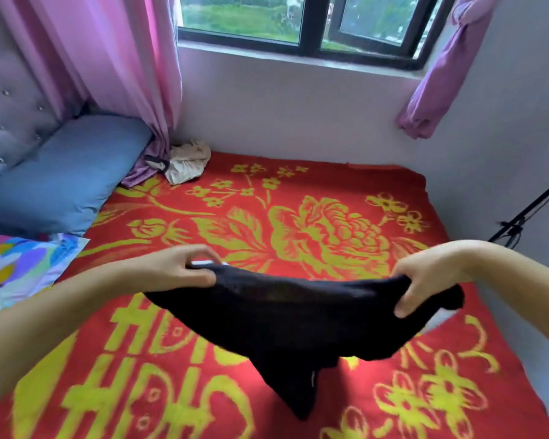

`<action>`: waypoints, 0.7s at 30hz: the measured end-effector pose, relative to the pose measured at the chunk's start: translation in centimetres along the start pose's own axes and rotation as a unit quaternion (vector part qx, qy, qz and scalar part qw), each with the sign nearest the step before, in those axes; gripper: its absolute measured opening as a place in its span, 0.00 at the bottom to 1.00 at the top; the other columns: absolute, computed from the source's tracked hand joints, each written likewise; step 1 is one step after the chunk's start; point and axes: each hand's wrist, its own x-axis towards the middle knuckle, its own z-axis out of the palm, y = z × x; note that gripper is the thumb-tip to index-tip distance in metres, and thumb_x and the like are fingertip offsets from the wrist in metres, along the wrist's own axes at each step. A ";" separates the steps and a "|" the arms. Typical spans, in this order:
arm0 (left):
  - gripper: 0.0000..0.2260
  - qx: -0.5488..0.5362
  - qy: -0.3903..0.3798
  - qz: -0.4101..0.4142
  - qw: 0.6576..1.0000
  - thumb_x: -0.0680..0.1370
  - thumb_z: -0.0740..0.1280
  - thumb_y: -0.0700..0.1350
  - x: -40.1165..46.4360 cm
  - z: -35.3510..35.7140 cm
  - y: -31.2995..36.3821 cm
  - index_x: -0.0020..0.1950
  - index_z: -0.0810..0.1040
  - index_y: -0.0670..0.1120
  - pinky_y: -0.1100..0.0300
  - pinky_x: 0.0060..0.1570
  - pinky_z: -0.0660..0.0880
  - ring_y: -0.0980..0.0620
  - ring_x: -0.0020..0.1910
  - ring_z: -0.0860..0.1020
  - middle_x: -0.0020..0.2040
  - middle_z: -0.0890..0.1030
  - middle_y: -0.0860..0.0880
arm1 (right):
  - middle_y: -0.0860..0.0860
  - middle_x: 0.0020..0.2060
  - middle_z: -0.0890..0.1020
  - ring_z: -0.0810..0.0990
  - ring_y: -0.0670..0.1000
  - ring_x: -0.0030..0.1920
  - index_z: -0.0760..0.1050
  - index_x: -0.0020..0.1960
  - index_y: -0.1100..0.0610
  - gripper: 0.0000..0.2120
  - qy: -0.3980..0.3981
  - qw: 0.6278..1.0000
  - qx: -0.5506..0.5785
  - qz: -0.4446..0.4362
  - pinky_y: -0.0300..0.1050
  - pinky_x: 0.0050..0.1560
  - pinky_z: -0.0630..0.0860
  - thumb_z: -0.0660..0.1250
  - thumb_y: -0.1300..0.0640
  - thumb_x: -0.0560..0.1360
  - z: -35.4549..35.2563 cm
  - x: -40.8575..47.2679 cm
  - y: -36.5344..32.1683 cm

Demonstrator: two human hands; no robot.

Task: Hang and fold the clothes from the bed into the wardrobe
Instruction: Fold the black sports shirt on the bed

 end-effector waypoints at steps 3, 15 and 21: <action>0.17 0.249 -0.121 -0.081 0.958 0.68 0.71 0.61 2.2 -0.6 0.4 0.54 0.76 0.58 0.68 0.39 0.71 0.61 0.44 0.78 0.45 0.79 0.61 | 0.48 0.42 0.82 0.81 0.49 0.44 0.80 0.48 0.53 0.06 0.109 0.992 -0.032 0.053 0.43 0.45 0.75 0.70 0.51 0.73 -1.8 2.4 1.8; 0.11 0.232 0.580 0.110 0.773 0.76 0.61 0.37 7.4 -21.0 15.8 0.53 0.81 0.40 0.49 0.45 0.74 0.38 0.44 0.78 0.46 0.81 0.37 | 0.66 0.52 0.78 0.77 0.63 0.52 0.77 0.57 0.61 0.18 0.801 0.576 0.163 -0.005 0.49 0.52 0.70 0.58 0.55 0.73 -17.9 -7.2 5.4; 0.11 0.319 0.466 0.203 0.800 0.74 0.68 0.41 5.4 -14.1 10.0 0.55 0.83 0.43 0.46 0.40 0.78 0.37 0.41 0.81 0.44 0.81 0.38 | 0.50 0.43 0.84 0.80 0.56 0.44 0.81 0.52 0.62 0.10 0.723 0.664 0.158 -0.103 0.45 0.49 0.71 0.64 0.69 0.74 -11.9 -3.8 4.7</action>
